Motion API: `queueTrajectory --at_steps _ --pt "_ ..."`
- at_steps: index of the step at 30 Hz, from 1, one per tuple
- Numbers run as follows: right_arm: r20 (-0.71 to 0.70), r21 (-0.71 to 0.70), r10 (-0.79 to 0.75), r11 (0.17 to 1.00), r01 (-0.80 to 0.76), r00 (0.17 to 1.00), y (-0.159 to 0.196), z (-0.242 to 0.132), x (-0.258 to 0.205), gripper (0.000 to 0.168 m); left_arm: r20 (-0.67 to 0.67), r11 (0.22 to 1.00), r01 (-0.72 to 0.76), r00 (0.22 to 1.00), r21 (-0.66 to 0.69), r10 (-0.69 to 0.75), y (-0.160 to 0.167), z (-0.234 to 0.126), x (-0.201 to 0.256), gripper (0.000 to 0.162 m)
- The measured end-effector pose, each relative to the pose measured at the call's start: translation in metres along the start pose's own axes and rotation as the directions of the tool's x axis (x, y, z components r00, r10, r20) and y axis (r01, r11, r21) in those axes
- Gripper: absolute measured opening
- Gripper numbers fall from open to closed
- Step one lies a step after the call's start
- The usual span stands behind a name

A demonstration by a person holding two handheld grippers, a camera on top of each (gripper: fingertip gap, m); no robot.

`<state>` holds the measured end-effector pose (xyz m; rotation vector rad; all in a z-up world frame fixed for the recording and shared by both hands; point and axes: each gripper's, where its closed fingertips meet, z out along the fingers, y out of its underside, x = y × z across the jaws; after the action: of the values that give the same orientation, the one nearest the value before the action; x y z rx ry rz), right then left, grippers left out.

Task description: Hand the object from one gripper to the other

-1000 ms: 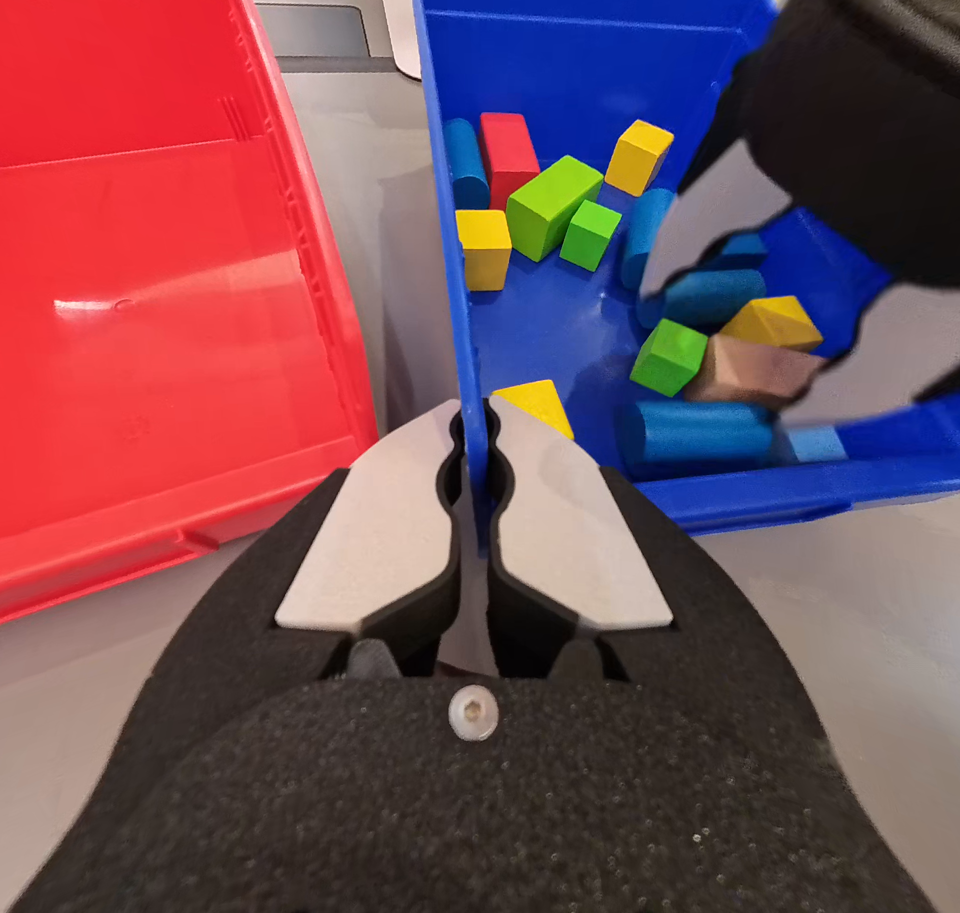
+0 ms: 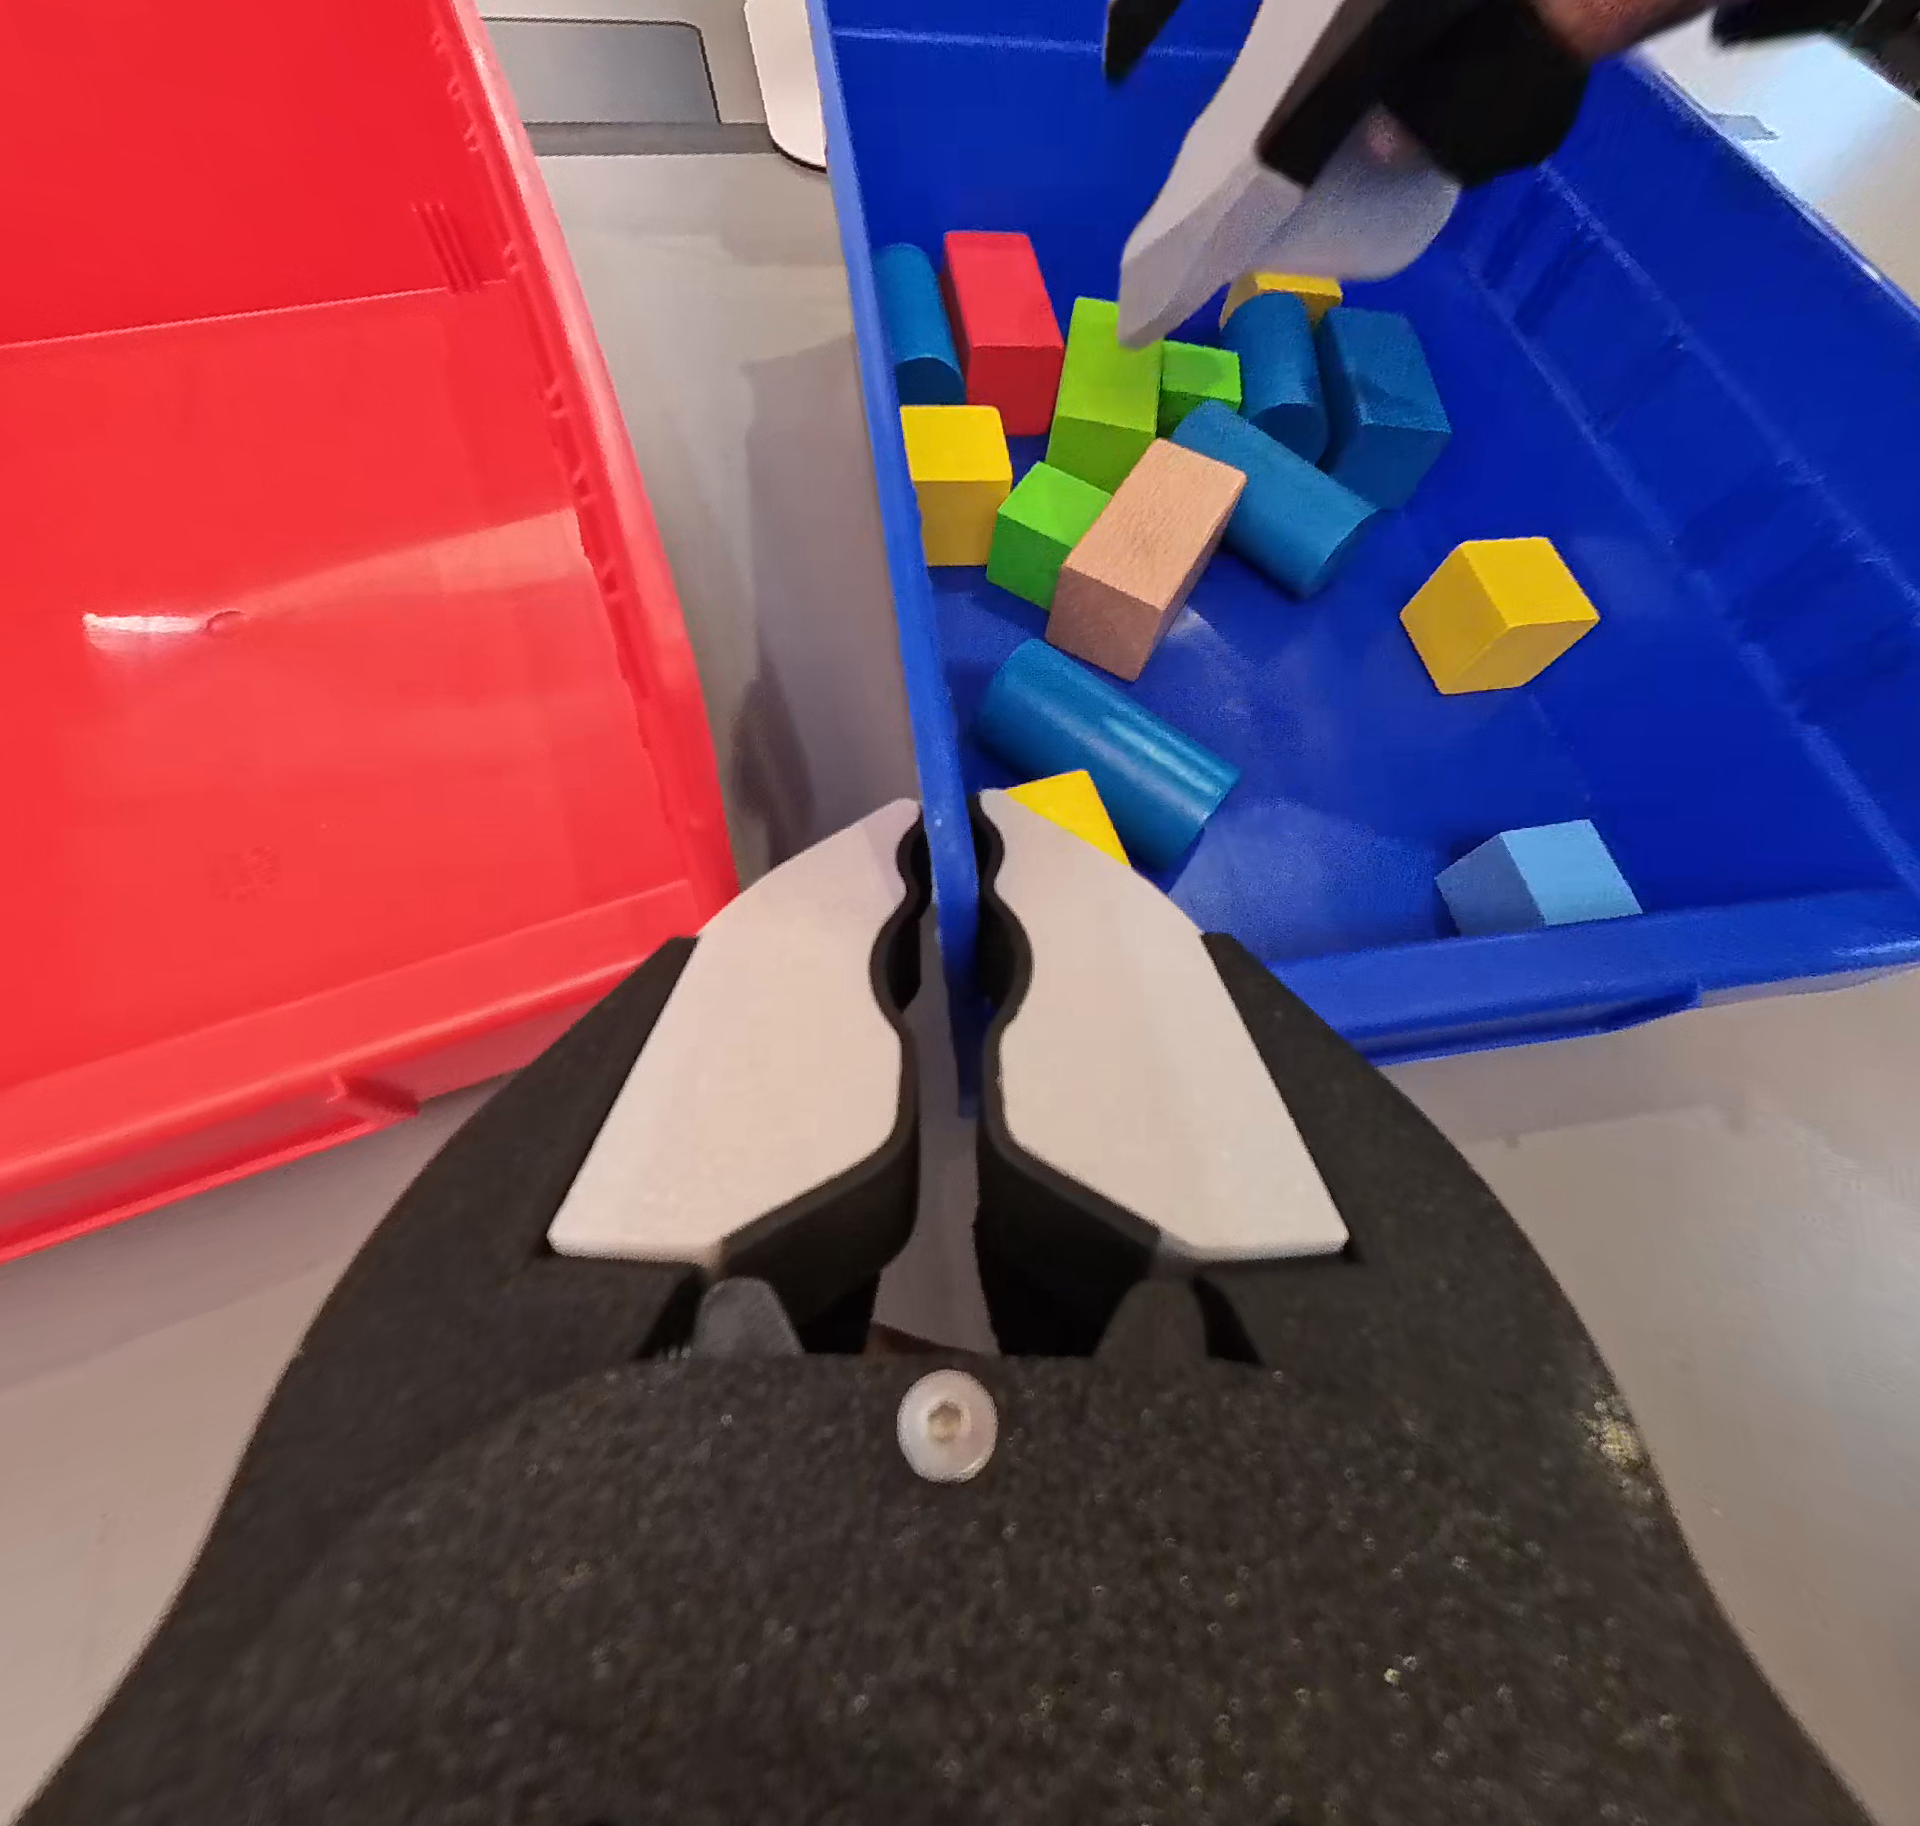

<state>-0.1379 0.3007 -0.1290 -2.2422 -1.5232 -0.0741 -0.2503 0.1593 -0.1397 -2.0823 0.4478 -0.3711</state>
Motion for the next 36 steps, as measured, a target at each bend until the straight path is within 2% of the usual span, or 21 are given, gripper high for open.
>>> queueTrajectory --at_steps 2,3,4,6,7,8,9,11,14,16,18,20,21,23,26,28,29,30,33,35,36 --pt "0.135 -0.049 0.123 0.992 -0.118 0.983 0.014 0.023 -0.011 0.078 0.002 1.0 0.0 1.0 -0.002 0.0 0.0 0.0 0.0 0.005" --pt "0.207 -0.141 0.166 0.98 -0.139 0.964 0.023 0.03 -0.022 0.075 0.003 1.0 0.0 1.0 -0.003 0.0 0.0 0.0 0.0 0.005" --pt "0.236 -0.2 0.202 0.967 -0.156 0.95 0.029 0.035 -0.032 0.087 0.002 1.0 0.001 1.0 -0.006 -0.001 0.0 0.0 0.0 0.004" --pt "0.24 -0.25 0.116 0.967 -0.054 0.964 0.038 0.033 -0.05 0.1 0.0 1.0 0.002 1.0 -0.005 -0.002 0.0 0.0 0.0 0.004" --pt "0.261 -0.283 0.035 0.958 0.041 0.965 0.043 0.027 -0.061 0.097 0.0 1.0 0.003 1.0 -0.005 -0.003 0.0 0.0 0.0 0.004" --pt "0.296 -0.313 -0.015 0.943 0.111 0.955 0.048 0.016 -0.071 0.079 0.0 1.0 0.002 1.0 -0.004 -0.002 0.0 0.0 0.0 0.004" --pt "0.332 -0.315 -0.021 0.94 0.131 0.943 0.047 0.005 -0.081 0.068 0.0 1.0 0.002 1.0 -0.004 -0.002 0.0 0.0 0.0 0.004" --pt "0.355 -0.252 -0.023 0.96 0.12 0.935 0.031 -0.02 -0.088 0.063 -0.002 1.0 0.002 1.0 -0.002 -0.002 0.0 0.0 0.001 0.004" --pt "0.235 -0.174 -0.129 0.97 0.172 0.964 0.019 -0.056 -0.074 0.06 -0.001 1.0 0.002 1.0 -0.002 -0.002 0.0 0.0 0.0 0.004" --pt "0.158 -0.234 -0.164 0.952 0.199 0.974 0.03 -0.073 -0.063 0.06 -0.001 1.0 0.002 1.0 -0.002 -0.002 0.0 0.0 0.0 0.004" --pt "0.169 -0.299 -0.169 0.93 0.214 0.971 0.05 -0.085 -0.072 0.06 0.0 1.0 0.002 1.0 -0.003 -0.002 0.0 0.0 0.0 0.004" --pt "0.266 -0.298 -0.13 0.931 0.209 0.955 0.068 -0.095 -0.106 0.06 0.0 1.0 0.002 1.0 -0.003 -0.002 0.0 0.0 0.0 0.004" --pt "0.22 -0.29 -0.128 0.938 0.19 0.967 0.076 -0.099 -0.112 0.063 -0.001 1.0 0.001 1.0 -0.003 -0.001 0.0 0.0 0.0 0.004" --pt "0.023 -0.207 -0.094 0.973 0.097 0.995 0.085 -0.111 -0.117 0.069 -0.004 1.0 0.0 1.0 -0.002 0.0 0.0 0.0 0.001 0.004" --pt "-0.224 0.113 0.183 0.98 -0.162 0.957 0.094 -0.136 -0.137 0.08 -0.009 1.0 -0.002 1.0 0.001 0.002 0.0 0.0 0.001 0.004" --pt "-0.297 0.379 0.484 0.851 -0.364 0.823 0.109 -0.149 -0.149 0.068 -0.011 1.0 0.002 1.0 0.001 -0.002 0.0 0.0 0.001 0.005" --pt "-0.236 0.48 0.62 0.744 -0.465 0.748 0.117 -0.146 -0.161 0.06 -0.006 1.0 0.007 1.0 0.0 -0.007 0.0 0.0 0.001 0.004" --pt "-0.168 0.549 0.697 0.654 -0.521 0.698 0.12 -0.136 -0.171 0.067 -0.002 1.0 0.012 1.0 -0.001 -0.012 0.0 -0.001 0.001 0.004" --pt "-0.238 0.594 0.795 0.574 -0.564 0.558 0.136 -0.112 -0.163 0.062 0.008 1.0 0.016 1.0 -0.009 -0.016 0.001 -0.001 0.005 0.004" --pt "-0.222 0.611 0.791 0.569 -0.551 0.57 0.125 -0.091 -0.152 0.026 0.014 1.0 0.008 1.0 -0.019 -0.008 0.001 -0.001 0.01 0.004" --pt "-0.253 0.563 0.802 0.577 -0.591 0.541 0.129 -0.079 -0.147 0.027 0.018 1.0 0.004 1.0 -0.027 -0.003 0.0 0.001 0.011 0.004"
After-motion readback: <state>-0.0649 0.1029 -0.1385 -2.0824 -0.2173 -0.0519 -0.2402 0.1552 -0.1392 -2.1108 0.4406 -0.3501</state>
